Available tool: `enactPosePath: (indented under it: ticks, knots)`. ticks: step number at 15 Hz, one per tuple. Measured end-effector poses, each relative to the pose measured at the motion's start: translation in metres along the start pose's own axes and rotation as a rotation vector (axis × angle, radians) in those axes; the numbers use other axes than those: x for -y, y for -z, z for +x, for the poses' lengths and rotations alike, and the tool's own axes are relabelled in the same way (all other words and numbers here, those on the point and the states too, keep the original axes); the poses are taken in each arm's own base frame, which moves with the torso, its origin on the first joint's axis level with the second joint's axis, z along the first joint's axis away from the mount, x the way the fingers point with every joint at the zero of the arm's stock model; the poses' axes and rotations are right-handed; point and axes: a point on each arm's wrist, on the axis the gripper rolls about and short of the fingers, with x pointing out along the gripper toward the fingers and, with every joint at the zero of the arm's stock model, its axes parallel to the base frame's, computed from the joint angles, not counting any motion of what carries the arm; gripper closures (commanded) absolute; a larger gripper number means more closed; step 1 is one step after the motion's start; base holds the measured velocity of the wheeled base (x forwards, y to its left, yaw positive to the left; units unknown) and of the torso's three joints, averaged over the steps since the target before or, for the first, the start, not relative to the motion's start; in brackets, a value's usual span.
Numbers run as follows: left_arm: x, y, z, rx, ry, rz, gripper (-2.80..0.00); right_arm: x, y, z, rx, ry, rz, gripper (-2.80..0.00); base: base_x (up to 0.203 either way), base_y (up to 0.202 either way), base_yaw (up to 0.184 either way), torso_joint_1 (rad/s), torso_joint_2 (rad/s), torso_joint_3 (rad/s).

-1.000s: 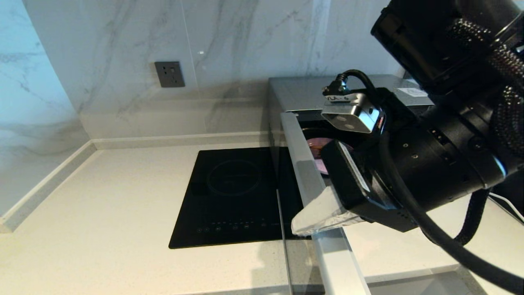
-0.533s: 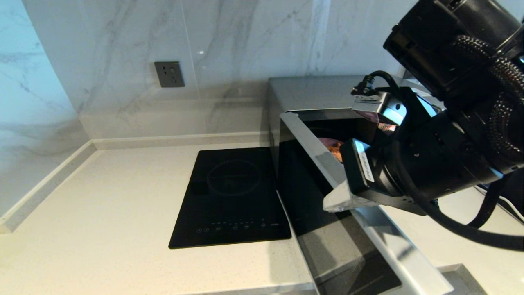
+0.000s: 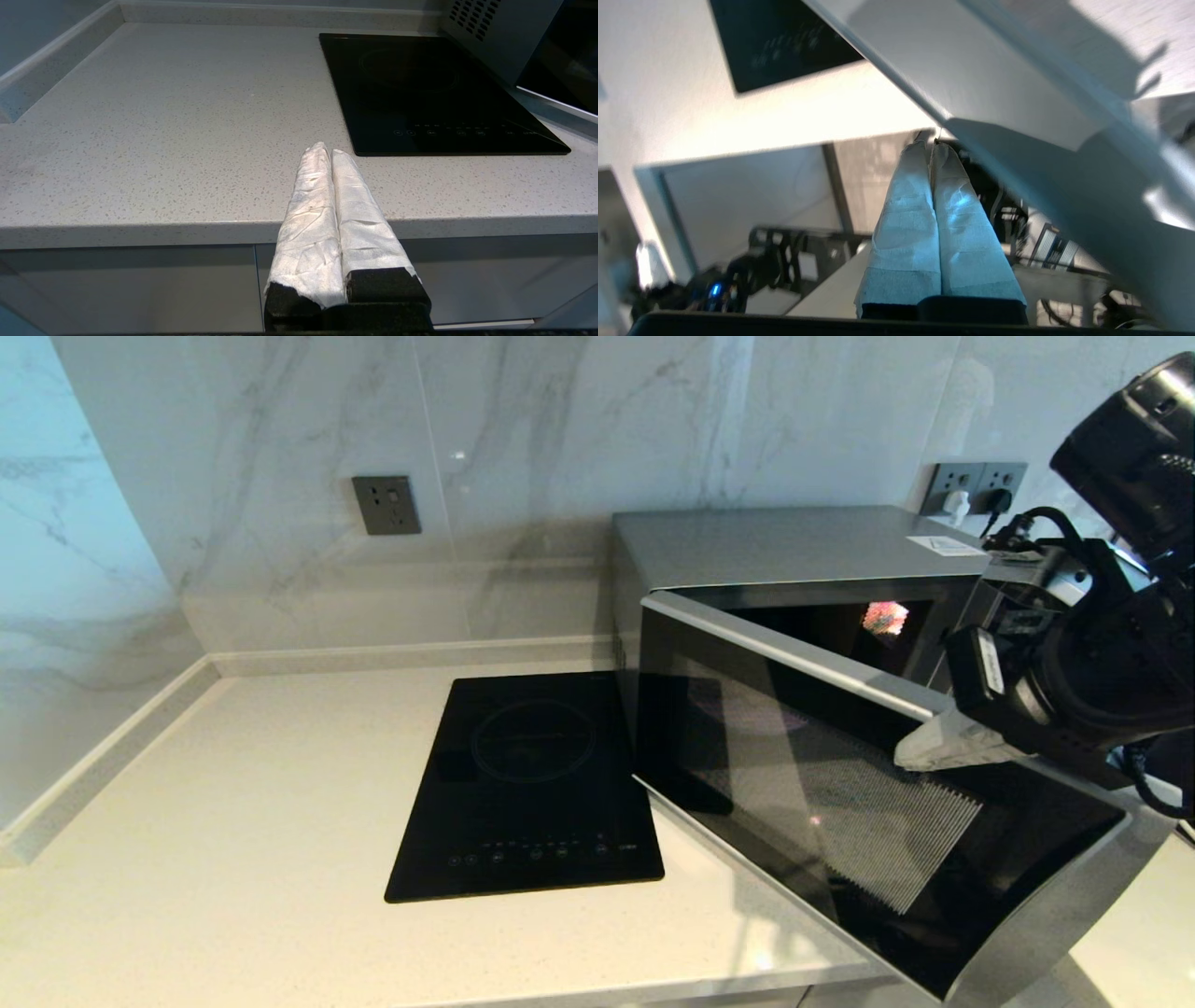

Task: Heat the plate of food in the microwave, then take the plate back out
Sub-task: Close the microwave oven

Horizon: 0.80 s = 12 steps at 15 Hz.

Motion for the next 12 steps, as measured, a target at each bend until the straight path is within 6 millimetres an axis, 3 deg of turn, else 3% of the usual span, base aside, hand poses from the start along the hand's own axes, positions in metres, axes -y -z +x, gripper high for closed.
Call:
enactPosePath:
  ticks: [6,12]
  knots:
    - [0.000,0.000,0.000,0.000,0.000,0.000,0.00,0.039,-0.034,-0.006,0.164,0.037,0.097,0.00,0.000,0.000,0.000,0.000,0.00,0.000]
    - [0.000,0.000,0.000,0.000,0.000,0.000,0.00,0.054,-0.073,0.016,0.282,0.051,0.160,0.00,0.000,0.000,0.000,0.000,0.00,0.000]
